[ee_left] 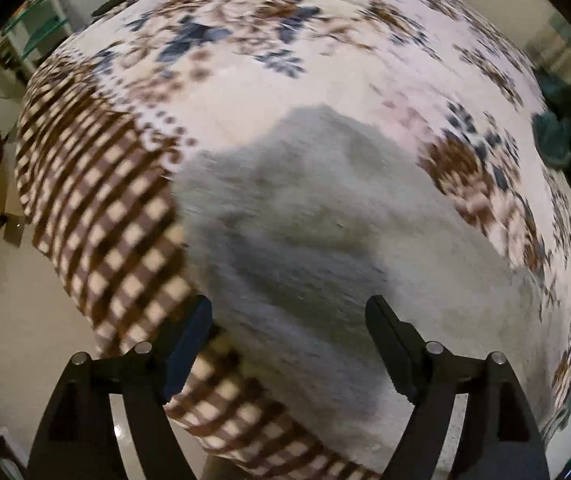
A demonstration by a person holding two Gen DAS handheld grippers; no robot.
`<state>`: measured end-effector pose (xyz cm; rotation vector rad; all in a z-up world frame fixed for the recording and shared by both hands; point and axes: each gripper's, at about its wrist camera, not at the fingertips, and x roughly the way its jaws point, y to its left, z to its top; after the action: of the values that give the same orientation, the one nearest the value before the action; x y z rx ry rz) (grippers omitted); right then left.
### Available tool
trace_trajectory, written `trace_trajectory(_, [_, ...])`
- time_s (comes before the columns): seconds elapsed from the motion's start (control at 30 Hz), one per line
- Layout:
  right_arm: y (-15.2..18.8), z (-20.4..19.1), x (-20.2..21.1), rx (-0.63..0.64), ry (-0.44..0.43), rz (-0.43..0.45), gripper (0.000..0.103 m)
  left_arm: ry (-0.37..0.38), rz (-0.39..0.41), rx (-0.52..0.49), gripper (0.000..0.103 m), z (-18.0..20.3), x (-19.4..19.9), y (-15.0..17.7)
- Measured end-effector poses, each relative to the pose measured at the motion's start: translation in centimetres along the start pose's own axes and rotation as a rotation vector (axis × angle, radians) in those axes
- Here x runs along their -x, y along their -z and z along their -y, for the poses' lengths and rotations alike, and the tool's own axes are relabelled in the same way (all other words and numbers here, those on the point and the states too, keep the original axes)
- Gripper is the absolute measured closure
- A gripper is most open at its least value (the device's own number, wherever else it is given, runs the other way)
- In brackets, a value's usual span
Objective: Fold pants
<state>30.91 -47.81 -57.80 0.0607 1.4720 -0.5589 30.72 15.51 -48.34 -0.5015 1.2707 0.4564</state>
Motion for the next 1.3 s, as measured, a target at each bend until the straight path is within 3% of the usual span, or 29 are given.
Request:
trace_trajectory(0.03, [-0.7,0.7,-0.7,-0.021,-0.006,-0.005,0.043,0.006,-0.006,-0.004,0.025,0.6,-0.2,0.3])
trace_trajectory(0.07, [-1.4,2.5,-1.1,-0.104,-0.022,-0.001,0.080,0.009,-0.009,-0.006,0.025,1.1,-0.3,0.4])
trace_trajectory(0.1, [-1.3,3.5,-1.6,-0.164,-0.032,-0.004,0.090,0.007,-0.009,-0.011,0.025,1.6,-0.4,0.6])
trace_trajectory(0.23, [-0.7,14.8,-4.4,-0.640,-0.058,-0.068,0.090,0.010,-0.012,-0.014,0.025,2.7,-0.8,1.4])
trace_trajectory(0.3, [0.4,17.6,-6.1,-0.738,-0.115,-0.133,0.080,0.007,-0.021,-0.011,0.025,2.9,-1.2,1.8])
trace_trajectory(0.33, [1.2,18.9,-6.7,-0.785,-0.179,-0.167,0.059,0.003,-0.031,-0.005,0.025,2.9,-1.6,2.0])
trace_trajectory(0.37, [1.8,19.5,-6.6,-0.806,-0.224,-0.161,0.042,0.004,-0.040,-0.005,0.025,3.0,-1.9,2.1])
trace_trajectory(0.5, [3.2,18.3,-5.8,-0.807,-0.392,-0.141,0.040,-0.015,-0.063,0.030,0.025,2.5,-3.3,2.3])
trace_trajectory(0.53, [3.5,17.3,-6.2,-0.821,-0.464,-0.161,0.040,-0.019,-0.070,0.057,0.025,1.9,-3.8,2.1])
trace_trajectory(0.6, [4.2,15.1,-6.7,-0.840,-0.529,-0.194,0.040,-0.006,-0.086,0.114,0.025,0.9,-4.8,1.8])
trace_trajectory(0.63, [4.1,14.1,-7.4,-0.838,-0.553,-0.220,0.044,0.017,-0.090,0.146,0.033,0.2,-5.3,1.7])
trace_trajectory(0.67, [4.1,12.9,-7.9,-0.836,-0.555,-0.236,0.064,0.048,-0.081,0.169,0.044,-0.3,-5.6,1.5])
trace_trajectory(0.7, [4.1,12.0,-8.0,-0.823,-0.552,-0.234,0.080,0.078,-0.065,0.184,0.078,-0.8,-5.8,1.3])
trace_trajectory(0.73, [3.8,11.0,-8.0,-0.788,-0.519,-0.238,0.097,0.094,-0.049,0.195,0.085,-1.1,-5.8,1.2])
trace_trajectory(0.83, [3.3,8.9,-5.8,-0.732,-0.429,-0.172,0.097,0.135,-0.003,0.211,0.090,-1.6,-4.9,1.1])
trace_trajectory(0.9, [3.2,8.5,-4.1,-0.733,-0.438,-0.140,0.097,0.154,0.025,0.189,0.090,-1.6,-3.6,1.0])
trace_trajectory(1.03, [2.9,9.1,0.5,-0.759,-0.510,-0.050,0.098,0.208,0.072,0.238,0.096,-3.5,-0.7,0.4])
trace_trajectory(1.13, [2.9,9.7,2.7,-0.756,-0.574,-0.015,0.098,0.181,0.090,0.255,0.096,-5.4,-0.5,-0.8])
trace_trajectory(1.2, [3.2,10.0,2.9,-0.749,-0.594,-0.043,0.098,0.185,0.057,0.270,0.096,-5.9,-1.4,-1.0])
trace_trajectory(1.3, [3.8,9.9,1.2,-0.697,-0.480,-0.143,0.096,0.188,0.019,0.252,0.094,-5.5,-2.0,-0.7])
